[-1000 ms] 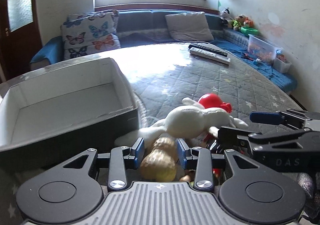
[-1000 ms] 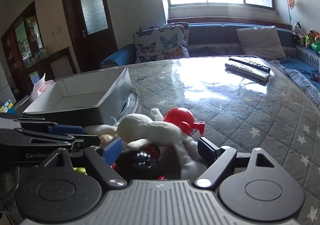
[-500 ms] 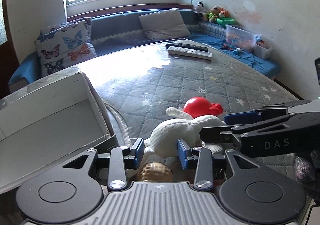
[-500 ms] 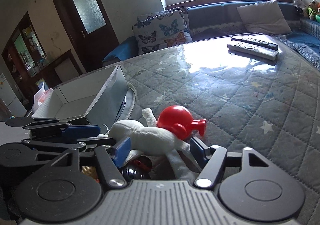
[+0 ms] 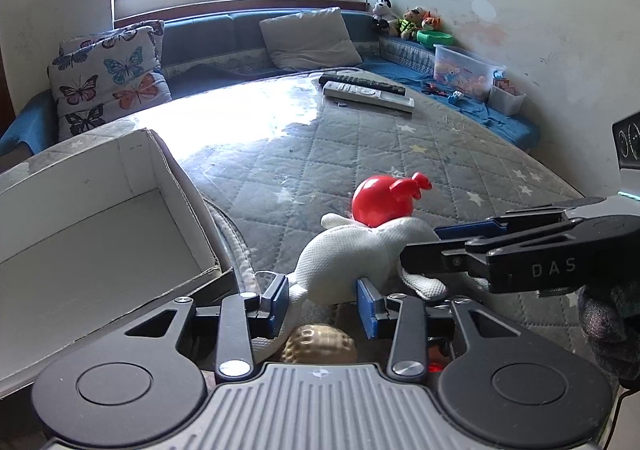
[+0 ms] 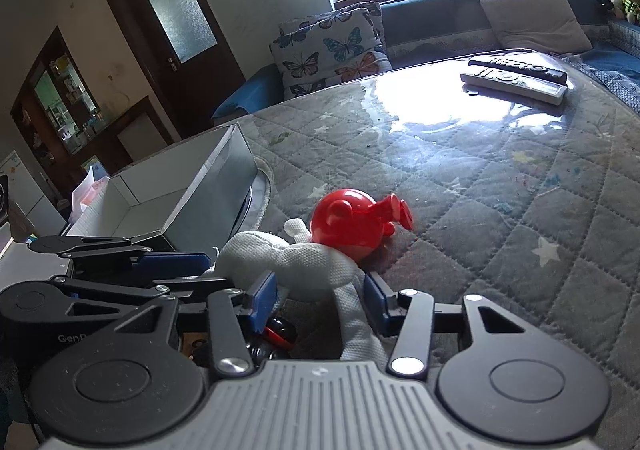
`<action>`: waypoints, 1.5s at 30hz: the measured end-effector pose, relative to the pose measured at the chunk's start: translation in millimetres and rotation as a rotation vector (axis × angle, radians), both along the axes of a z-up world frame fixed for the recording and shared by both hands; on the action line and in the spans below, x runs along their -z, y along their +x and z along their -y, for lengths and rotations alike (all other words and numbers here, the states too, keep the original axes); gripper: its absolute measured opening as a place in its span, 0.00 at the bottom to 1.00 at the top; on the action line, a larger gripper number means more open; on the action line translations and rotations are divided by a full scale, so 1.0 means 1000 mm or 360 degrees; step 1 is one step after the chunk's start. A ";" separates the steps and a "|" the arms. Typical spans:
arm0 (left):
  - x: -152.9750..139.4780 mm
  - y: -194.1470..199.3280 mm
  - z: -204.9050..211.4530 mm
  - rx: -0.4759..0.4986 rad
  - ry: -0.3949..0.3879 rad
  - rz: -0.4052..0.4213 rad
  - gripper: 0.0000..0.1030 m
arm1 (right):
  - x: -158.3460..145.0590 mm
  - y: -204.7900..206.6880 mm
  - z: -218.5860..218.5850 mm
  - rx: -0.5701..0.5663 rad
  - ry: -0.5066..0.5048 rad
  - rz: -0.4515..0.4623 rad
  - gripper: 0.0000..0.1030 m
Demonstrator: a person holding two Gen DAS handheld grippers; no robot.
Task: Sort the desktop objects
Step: 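Close both grippers on the white plush rabbit and lift it, then carry the rabbit over the white box and open both grippers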
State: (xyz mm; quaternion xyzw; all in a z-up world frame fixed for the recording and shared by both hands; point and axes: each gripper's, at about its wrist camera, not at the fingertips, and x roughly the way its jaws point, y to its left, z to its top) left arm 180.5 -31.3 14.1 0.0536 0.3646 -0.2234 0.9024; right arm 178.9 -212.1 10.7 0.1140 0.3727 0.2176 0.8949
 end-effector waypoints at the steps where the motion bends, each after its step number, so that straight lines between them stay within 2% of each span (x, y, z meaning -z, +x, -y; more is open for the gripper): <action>1: 0.001 0.002 0.001 0.0001 0.0011 -0.0008 0.40 | 0.001 0.001 0.001 -0.0002 0.0011 -0.0004 0.48; 12: 0.010 0.009 0.006 -0.0019 -0.0018 0.0001 0.38 | 0.006 0.012 -0.005 -0.0006 0.0009 0.0003 0.49; 17: 0.008 0.005 0.005 -0.0040 -0.0050 0.0029 0.33 | -0.003 0.003 -0.007 -0.0004 -0.0034 0.0066 0.45; 26: -0.029 -0.022 -0.006 -0.0125 -0.0106 0.0239 0.33 | -0.043 -0.018 -0.020 -0.0034 -0.0054 0.0267 0.45; 30: -0.049 -0.035 -0.023 -0.0190 -0.0116 0.0361 0.33 | -0.064 -0.021 -0.038 -0.0089 -0.0041 0.0371 0.45; 35: -0.064 -0.038 -0.056 -0.0298 -0.0129 0.0427 0.33 | -0.080 -0.013 -0.072 -0.0176 -0.0017 0.0428 0.45; 45: -0.052 -0.004 -0.125 -0.0535 -0.0123 0.0317 0.33 | -0.073 0.036 -0.152 -0.0357 -0.0028 0.0341 0.45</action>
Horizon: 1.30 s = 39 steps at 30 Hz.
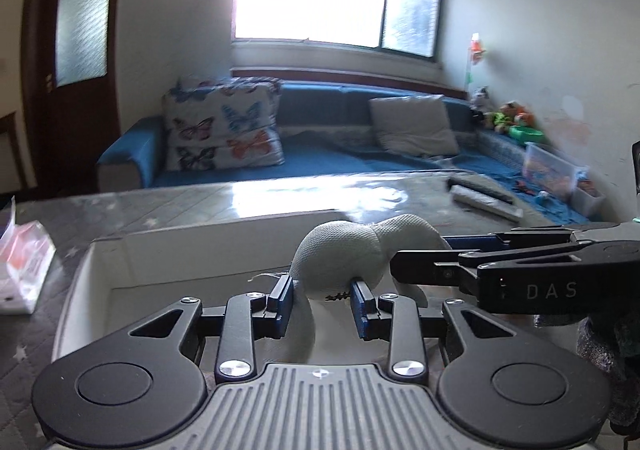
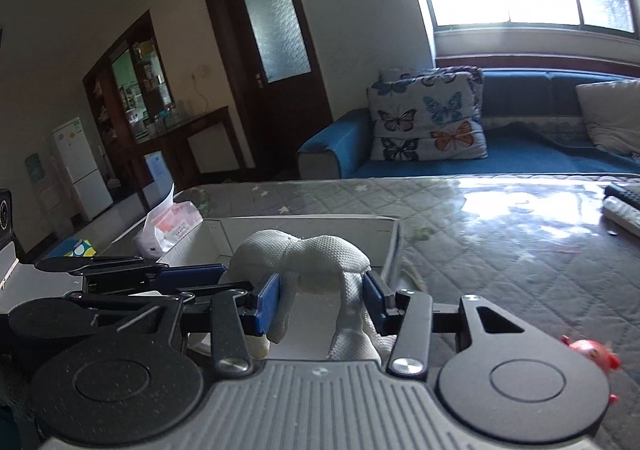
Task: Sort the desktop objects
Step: 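Carry the rabbit over the white box and open both grippers, then move both grippers to the red round antenna toy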
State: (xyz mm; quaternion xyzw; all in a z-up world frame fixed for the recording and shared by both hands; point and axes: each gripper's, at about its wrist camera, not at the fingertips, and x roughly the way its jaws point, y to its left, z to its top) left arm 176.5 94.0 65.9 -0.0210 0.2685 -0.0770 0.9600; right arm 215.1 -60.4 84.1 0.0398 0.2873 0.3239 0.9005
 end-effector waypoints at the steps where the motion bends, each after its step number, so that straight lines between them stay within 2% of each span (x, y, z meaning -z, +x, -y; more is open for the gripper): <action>1: 0.002 0.005 -0.006 -0.0023 -0.0005 -0.0018 0.33 | 0.001 0.005 -0.008 -0.0010 -0.0010 -0.0010 0.45; 9: 0.031 0.052 -0.039 -0.0170 -0.0026 -0.0213 0.31 | 0.024 0.053 -0.052 -0.0019 -0.0072 -0.0122 0.46; 13: 0.036 0.055 -0.044 -0.0212 -0.0035 -0.0227 0.33 | 0.028 0.058 -0.052 -0.0003 -0.0111 -0.0112 0.47; 17: 0.035 0.044 -0.040 -0.0218 -0.0039 -0.0211 0.33 | 0.020 0.045 -0.044 -0.0014 -0.0142 -0.0053 0.51; 19: 0.032 0.036 -0.036 -0.0207 -0.0039 -0.0197 0.33 | 0.014 0.040 -0.036 -0.0005 -0.0135 -0.0041 0.60; 21: 0.027 0.031 -0.032 -0.0193 -0.0031 -0.0177 0.33 | 0.007 0.032 -0.029 -0.0008 -0.0134 -0.0016 0.62; 24: 0.019 0.019 -0.025 -0.0175 -0.0027 -0.0143 0.33 | -0.004 0.016 -0.015 -0.0011 -0.0137 0.0025 0.76; 27: 0.011 0.005 -0.018 -0.0156 -0.0058 -0.0107 0.33 | -0.013 0.000 0.000 -0.0013 -0.0124 0.0066 0.79; 34: 0.003 -0.025 0.008 -0.0082 -0.0093 -0.0079 0.33 | -0.026 -0.042 0.037 0.0011 -0.0106 0.0143 0.97; 39: 0.006 -0.044 0.026 -0.0005 -0.0132 -0.0105 0.33 | -0.022 -0.065 0.056 0.0052 -0.0150 0.0179 1.00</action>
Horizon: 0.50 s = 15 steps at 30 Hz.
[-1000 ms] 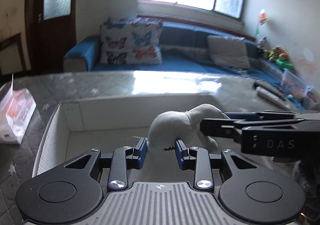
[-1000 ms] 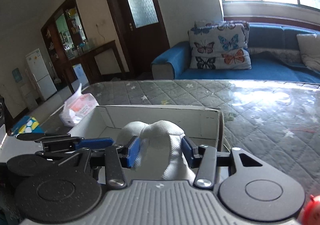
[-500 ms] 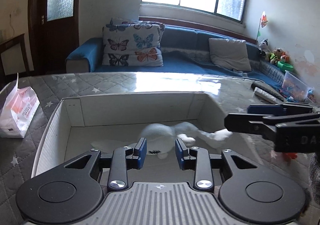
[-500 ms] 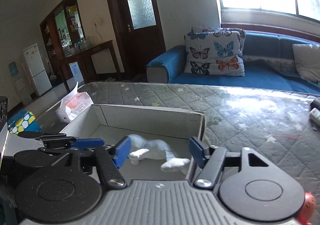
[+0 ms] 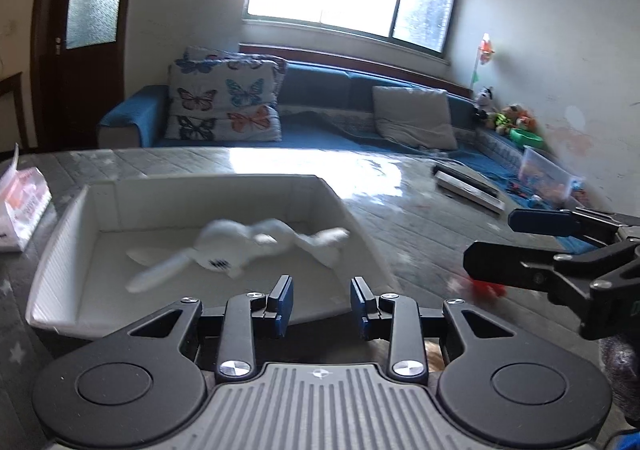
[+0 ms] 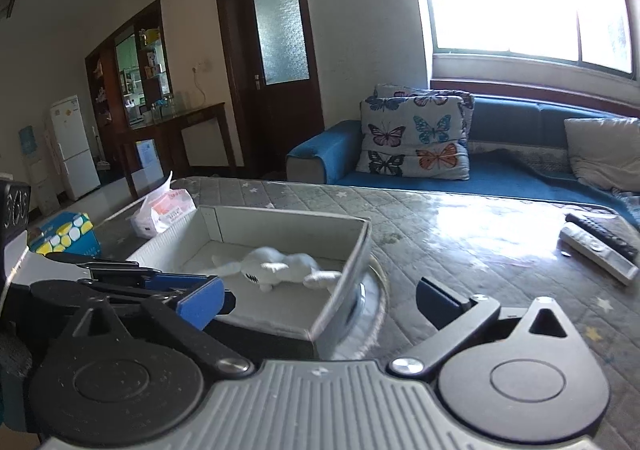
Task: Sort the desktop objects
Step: 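Move both grippers to the red round antenna toy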
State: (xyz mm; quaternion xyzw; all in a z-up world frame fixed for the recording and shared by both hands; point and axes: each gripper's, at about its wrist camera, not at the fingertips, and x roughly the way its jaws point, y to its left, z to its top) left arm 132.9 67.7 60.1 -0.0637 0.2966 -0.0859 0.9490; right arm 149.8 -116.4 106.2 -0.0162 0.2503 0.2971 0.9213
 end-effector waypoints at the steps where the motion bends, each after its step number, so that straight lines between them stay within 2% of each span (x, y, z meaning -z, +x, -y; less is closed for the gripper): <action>1: 0.001 -0.002 0.003 0.0016 -0.0006 -0.0009 0.33 | 0.002 -0.004 0.004 0.0011 -0.0007 0.0006 1.00; 8: 0.009 -0.012 0.026 0.0112 -0.0048 -0.0060 0.33 | 0.017 -0.025 0.031 0.0085 0.0016 -0.0024 1.00; 15: 0.015 0.003 0.058 0.0233 -0.0031 -0.0112 0.33 | 0.043 -0.015 0.058 0.0244 -0.0060 -0.0083 1.00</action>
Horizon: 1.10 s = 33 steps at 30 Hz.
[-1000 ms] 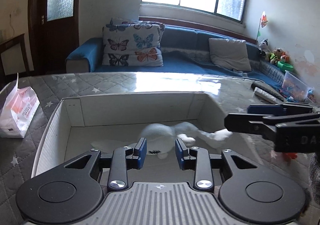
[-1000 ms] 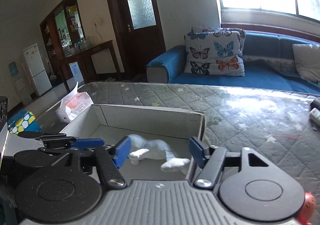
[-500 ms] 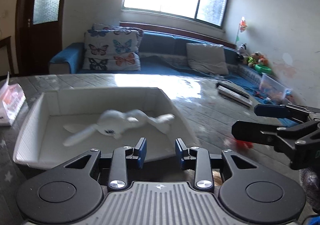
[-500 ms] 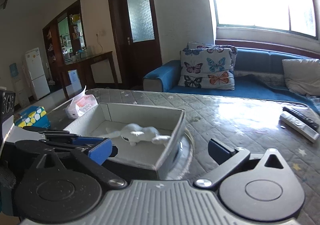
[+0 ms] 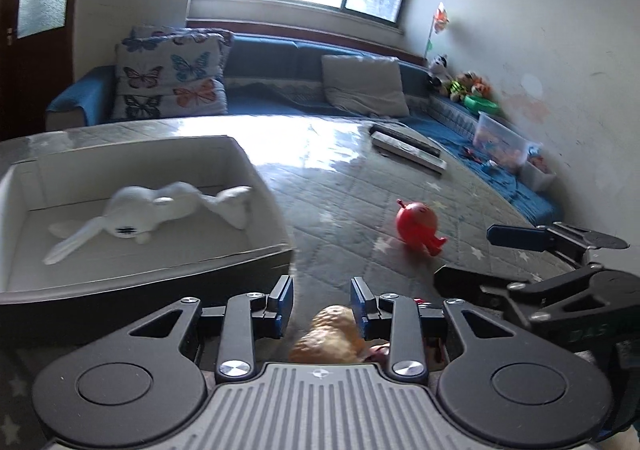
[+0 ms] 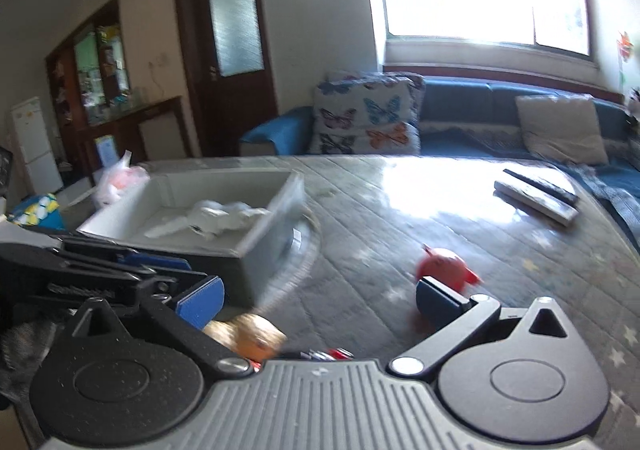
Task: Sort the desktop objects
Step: 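Move both grippers to the red round antenna toy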
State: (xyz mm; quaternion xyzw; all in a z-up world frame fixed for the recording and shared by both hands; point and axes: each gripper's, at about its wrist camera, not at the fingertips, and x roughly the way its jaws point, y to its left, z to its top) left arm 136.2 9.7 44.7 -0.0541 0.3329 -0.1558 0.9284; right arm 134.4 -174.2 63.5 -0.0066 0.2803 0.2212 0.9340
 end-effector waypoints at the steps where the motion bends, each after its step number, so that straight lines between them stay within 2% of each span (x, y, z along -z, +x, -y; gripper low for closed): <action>1: 0.001 0.004 0.004 0.0010 -0.0004 -0.0012 0.33 | 0.003 0.003 0.003 0.0027 -0.0015 -0.0006 1.00; 11: 0.000 0.050 0.044 0.0117 -0.0074 -0.0097 0.33 | 0.034 0.036 0.035 0.0153 -0.0054 -0.0093 1.00; 20: 0.002 0.096 0.078 0.0229 -0.0194 -0.0189 0.33 | 0.049 0.072 0.043 0.0152 -0.0011 -0.0129 0.99; 22: 0.004 0.107 0.083 0.0243 -0.0222 -0.0227 0.33 | 0.051 0.081 0.044 0.0160 -0.0003 -0.0141 0.93; 29: 0.012 0.133 0.088 0.0274 -0.0401 -0.0357 0.34 | 0.058 0.100 0.043 0.0112 0.0053 -0.0178 0.87; 33: 0.018 0.144 0.092 0.0252 -0.0410 -0.0401 0.35 | 0.060 0.102 0.043 0.0092 0.0089 -0.0185 0.83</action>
